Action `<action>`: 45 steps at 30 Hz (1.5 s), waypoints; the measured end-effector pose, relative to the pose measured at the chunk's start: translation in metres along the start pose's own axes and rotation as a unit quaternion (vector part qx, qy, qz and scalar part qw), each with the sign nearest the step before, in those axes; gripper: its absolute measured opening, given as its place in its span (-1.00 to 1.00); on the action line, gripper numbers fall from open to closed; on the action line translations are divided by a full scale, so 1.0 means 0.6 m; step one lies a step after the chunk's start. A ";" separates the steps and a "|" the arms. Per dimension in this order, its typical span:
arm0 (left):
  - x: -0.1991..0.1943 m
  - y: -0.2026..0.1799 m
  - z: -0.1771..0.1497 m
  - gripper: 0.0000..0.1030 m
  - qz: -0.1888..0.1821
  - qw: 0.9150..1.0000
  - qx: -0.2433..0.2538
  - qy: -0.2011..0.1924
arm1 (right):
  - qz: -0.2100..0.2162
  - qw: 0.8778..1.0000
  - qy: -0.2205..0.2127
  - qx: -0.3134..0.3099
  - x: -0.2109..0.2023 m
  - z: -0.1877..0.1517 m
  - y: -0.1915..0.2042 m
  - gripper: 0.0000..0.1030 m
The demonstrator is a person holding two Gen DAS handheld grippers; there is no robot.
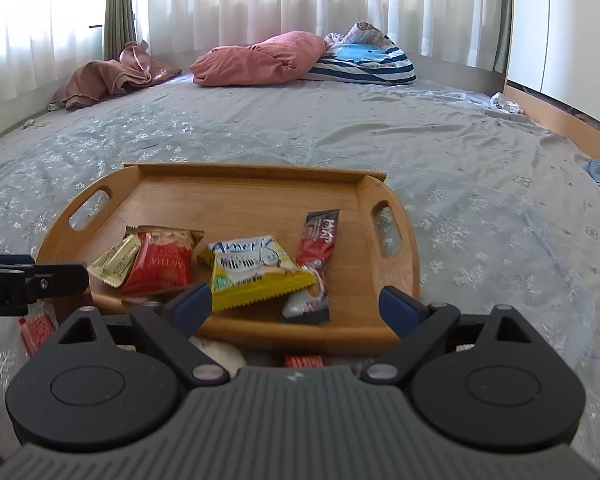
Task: Organize snacks
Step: 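Grasp the brown almond pack with the left gripper while the right gripper grasps the red bar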
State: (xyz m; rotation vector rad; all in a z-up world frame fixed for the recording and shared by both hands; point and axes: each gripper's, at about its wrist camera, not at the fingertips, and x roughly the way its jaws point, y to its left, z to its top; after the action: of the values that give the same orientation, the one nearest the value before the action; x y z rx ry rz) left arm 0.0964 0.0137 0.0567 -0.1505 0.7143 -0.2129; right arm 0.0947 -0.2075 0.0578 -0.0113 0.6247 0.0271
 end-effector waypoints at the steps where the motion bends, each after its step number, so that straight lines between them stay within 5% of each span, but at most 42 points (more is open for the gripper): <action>1: -0.002 0.001 -0.005 0.63 0.000 1.000 0.001 0.001 | 0.000 1.000 -0.002 0.000 -0.004 -0.005 -0.001 0.89; 18: 0.028 -0.019 -0.031 0.48 0.021 1.000 0.011 0.015 | -0.010 1.000 0.002 0.007 -0.034 -0.076 -0.037 0.89; 36: 0.054 -0.022 -0.040 -0.09 0.032 0.999 0.003 0.027 | 0.000 1.000 0.017 0.006 -0.016 -0.107 -0.035 0.88; 45: 0.042 -0.021 -0.043 -0.18 0.030 0.999 0.004 0.022 | 0.008 1.000 0.008 0.009 -0.019 -0.106 -0.034 0.57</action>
State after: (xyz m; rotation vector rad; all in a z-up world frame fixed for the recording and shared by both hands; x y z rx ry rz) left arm 0.0962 -0.0060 0.0243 -0.1161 0.7601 -0.1620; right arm 0.0490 -0.2292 0.0129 0.0103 0.6406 0.0378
